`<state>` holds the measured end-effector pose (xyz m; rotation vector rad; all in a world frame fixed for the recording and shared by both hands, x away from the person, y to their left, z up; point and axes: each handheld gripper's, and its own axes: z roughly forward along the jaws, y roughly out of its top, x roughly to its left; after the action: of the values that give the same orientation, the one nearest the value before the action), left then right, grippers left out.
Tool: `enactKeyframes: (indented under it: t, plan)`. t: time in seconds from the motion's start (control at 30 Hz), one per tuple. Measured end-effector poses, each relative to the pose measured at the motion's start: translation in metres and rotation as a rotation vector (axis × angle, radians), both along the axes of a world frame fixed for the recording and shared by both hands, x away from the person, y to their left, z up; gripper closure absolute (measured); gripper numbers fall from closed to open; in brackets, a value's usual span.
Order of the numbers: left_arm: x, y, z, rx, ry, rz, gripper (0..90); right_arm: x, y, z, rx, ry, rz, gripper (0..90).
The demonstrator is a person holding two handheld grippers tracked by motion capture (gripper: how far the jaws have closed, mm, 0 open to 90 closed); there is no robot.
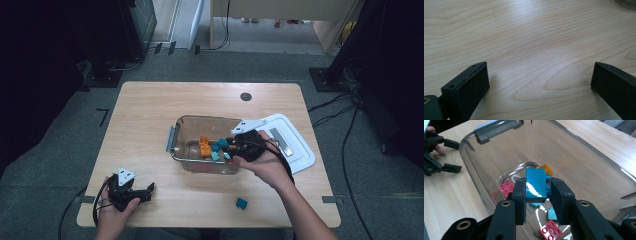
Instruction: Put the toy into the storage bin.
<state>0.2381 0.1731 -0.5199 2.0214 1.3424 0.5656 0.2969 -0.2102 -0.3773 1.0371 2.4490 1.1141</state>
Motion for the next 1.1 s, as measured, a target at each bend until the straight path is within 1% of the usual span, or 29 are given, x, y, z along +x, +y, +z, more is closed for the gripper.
enactKeyframes:
  t: [0.23,0.37,0.47,0.53,0.6,0.63,0.73,0.8,0.83,0.87,0.9,1.03,1.1]
  plan:
    - [0.000,0.000,0.000,0.000,0.000,0.000,1.5,0.007,0.004,-0.004,-0.001,0.028,-0.001,67.0]
    - [0.000,0.000,0.000,0.000,0.000,0.000,1.5,0.009,0.005,-0.004,0.019,0.037,-0.008,59.1]
    - [0.000,0.000,0.000,0.000,0.000,0.000,1.5,0.008,0.004,-0.003,0.033,0.027,-0.014,53.8]
    - [0.000,0.000,0.000,0.000,0.000,0.000,1.5,0.007,0.002,-0.003,0.042,0.019,-0.018,48.1]
    - [0.000,0.000,0.000,0.000,0.000,0.000,1.5,0.005,0.001,-0.002,0.052,0.012,-0.019,40.0]
    - [0.000,0.000,0.000,0.000,0.000,0.000,1.5,0.004,0.001,-0.002,0.053,0.001,-0.020,33.8]
    - [0.000,0.000,0.000,0.000,0.000,0.000,1.5,-0.001,-0.001,0.000,0.051,-0.023,-0.015,20.7]
    - [0.000,0.000,0.000,-0.001,0.001,0.000,1.5,-0.005,-0.002,0.001,0.055,-0.037,-0.014,13.8]
    - [0.000,0.000,0.000,0.000,0.001,0.000,1.5,-0.007,-0.002,0.002,0.057,-0.040,-0.014,13.2]
    - [0.000,0.000,0.000,0.000,0.001,0.000,1.5,-0.009,-0.003,0.003,0.058,-0.054,-0.018,6.6]
    - [0.000,0.000,0.000,0.000,0.001,0.000,1.5,-0.010,-0.004,0.004,0.053,-0.060,-0.022,2.2]
    - [0.000,0.000,0.000,-0.001,0.001,0.000,1.5,-0.018,-0.008,0.006,0.044,-0.085,-0.028,0.0]
    - [0.000,0.000,0.000,-0.001,0.002,0.000,1.5,-0.023,-0.012,0.007,0.052,-0.087,-0.034,0.0]
